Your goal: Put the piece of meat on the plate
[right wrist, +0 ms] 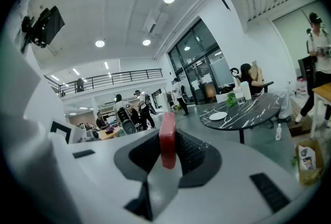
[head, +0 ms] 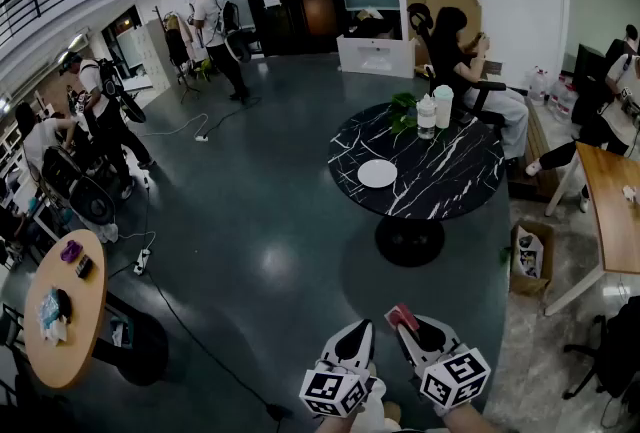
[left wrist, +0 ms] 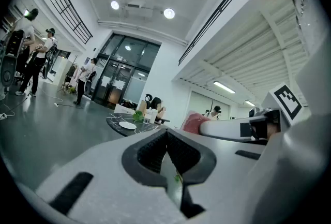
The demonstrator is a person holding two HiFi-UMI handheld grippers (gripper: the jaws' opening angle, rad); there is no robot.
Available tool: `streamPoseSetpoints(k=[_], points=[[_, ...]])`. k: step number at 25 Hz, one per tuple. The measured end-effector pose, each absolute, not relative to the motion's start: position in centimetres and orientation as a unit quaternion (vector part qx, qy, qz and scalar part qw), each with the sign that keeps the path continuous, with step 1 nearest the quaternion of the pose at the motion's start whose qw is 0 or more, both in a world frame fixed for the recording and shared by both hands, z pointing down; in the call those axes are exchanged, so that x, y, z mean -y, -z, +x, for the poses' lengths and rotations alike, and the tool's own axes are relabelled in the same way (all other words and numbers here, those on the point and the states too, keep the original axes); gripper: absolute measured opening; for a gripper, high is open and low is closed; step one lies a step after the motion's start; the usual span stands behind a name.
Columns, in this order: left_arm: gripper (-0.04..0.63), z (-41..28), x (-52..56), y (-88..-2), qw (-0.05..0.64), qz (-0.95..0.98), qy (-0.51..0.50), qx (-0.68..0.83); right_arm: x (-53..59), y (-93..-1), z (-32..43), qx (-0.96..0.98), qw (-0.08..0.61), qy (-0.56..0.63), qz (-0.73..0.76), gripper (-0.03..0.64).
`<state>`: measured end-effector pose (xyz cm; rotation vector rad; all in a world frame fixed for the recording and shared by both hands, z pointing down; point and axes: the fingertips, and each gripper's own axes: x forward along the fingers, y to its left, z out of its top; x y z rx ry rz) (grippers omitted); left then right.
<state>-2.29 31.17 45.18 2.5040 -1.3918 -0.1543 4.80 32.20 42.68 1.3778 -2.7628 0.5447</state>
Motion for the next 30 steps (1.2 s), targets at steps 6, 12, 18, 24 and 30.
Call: streamPoseSetpoints(k=[6, 12, 18, 24, 30], points=[[0.011, -2.4, -25.9, -46.6, 0.14, 0.864, 0.052, 0.482, -27.1, -44.0, 4.5, 0.881, 0.019, -0.172, 0.44, 0.087], [0.011, -2.4, -17.0, -46.2, 0.136, 0.87, 0.055, 0.47, -18.9, -43.8, 4.3, 0.88, 0.029, -0.162, 0.445, 0.087], [0.011, -3.2, -9.5, -45.1, 0.127, 0.873, 0.061, 0.468, -11.7, -42.8, 3.5, 0.88, 0.026, -0.152, 0.45, 0.087], [0.011, -3.8, -4.7, -45.5, 0.126, 0.877, 0.063, 0.46, -7.2, -43.1, 2.7, 0.876, 0.026, -0.147, 0.459, 0.087], [0.011, -3.8, -2.0, -46.0, 0.135, 0.877, 0.063, 0.457, -4.4, -43.8, 2.6, 0.873, 0.037, -0.155, 0.461, 0.087]])
